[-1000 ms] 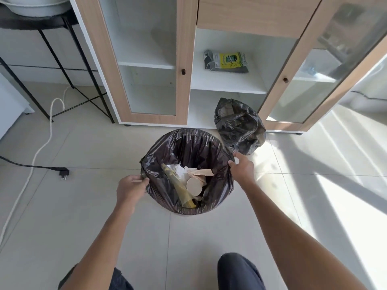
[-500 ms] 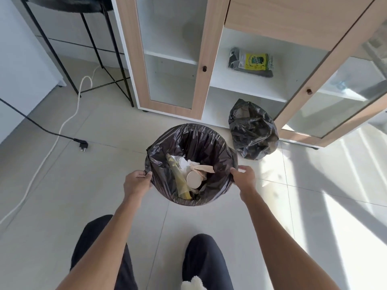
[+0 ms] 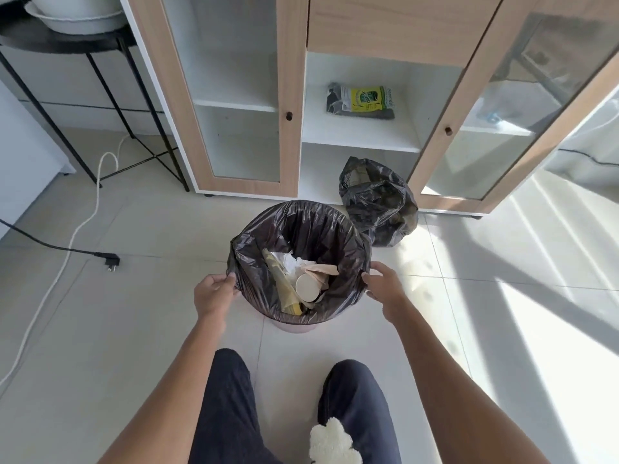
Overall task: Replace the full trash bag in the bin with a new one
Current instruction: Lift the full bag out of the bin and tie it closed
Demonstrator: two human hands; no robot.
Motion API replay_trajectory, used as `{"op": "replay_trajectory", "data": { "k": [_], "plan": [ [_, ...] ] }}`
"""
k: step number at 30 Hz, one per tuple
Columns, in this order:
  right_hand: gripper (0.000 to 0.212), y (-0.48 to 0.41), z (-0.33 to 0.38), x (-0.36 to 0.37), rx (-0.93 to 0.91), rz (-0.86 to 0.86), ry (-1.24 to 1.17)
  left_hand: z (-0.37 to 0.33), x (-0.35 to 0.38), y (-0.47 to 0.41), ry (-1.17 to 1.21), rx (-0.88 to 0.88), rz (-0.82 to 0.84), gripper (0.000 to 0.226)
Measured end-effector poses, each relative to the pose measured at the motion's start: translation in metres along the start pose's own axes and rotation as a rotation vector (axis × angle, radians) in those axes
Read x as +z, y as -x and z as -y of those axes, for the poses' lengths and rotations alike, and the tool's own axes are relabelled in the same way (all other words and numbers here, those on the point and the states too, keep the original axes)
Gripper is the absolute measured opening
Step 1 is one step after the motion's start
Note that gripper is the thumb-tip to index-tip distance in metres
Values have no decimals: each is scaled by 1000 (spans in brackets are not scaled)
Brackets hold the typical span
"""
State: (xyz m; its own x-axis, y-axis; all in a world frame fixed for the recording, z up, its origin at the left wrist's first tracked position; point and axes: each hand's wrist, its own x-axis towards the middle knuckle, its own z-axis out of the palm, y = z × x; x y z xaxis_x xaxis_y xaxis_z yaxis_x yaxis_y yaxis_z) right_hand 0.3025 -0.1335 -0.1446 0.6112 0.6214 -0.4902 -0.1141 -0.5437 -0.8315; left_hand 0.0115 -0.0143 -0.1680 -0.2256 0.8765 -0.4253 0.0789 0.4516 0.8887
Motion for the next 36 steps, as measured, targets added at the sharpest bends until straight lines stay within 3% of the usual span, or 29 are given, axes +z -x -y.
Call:
{"op": "replay_trajectory", "data": {
  "k": [11, 16, 20, 29, 36],
  "plan": [
    [12, 5, -10, 5, -4, -54, -136, 1, 1, -2, 53, -21, 59, 13],
    [20, 18, -32, 16, -69, -110, 105, 8, 6, 12, -66, 45, 90, 26],
    [27, 29, -41, 17, -124, -179, 171, 13, 3, 13, -58, 61, 40, 14],
    [34, 29, -36, 30, -24, -177, -113, 4, -5, 16, 78, 85, 46, 16],
    [33, 28, -37, 24, -97, -181, 10, 3, -9, 19, 38, 80, 123, 11]
  ]
}}
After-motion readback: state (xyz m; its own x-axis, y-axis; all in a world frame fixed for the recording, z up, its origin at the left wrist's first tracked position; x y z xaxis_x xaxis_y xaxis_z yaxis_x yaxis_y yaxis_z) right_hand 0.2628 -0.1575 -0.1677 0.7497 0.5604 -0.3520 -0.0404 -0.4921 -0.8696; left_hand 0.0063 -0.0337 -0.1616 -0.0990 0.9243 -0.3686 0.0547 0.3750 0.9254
